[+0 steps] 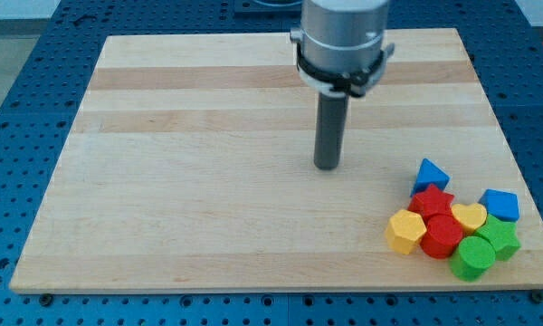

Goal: Point at the yellow hexagon

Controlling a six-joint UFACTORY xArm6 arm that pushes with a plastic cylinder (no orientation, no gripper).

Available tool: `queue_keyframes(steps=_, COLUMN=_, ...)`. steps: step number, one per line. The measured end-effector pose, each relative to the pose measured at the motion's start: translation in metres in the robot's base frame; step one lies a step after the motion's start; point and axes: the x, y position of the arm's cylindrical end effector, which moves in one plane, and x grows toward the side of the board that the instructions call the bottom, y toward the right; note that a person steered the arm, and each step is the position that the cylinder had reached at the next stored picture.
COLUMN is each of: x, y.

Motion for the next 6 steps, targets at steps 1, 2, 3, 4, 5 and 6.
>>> queue_keyframes(steps=1, x=0.008, y=0.0)
queue_keyframes(steps=2, x=0.019, y=-0.001)
queue_keyframes(steps=3, x=0.052, y=-0.003)
queue_keyframes(steps=4, x=0.076, y=-0.003)
queue_keyframes(steps=5, x=0.117, y=-0.004)
queue_keyframes(steps=6, x=0.123, y=0.004)
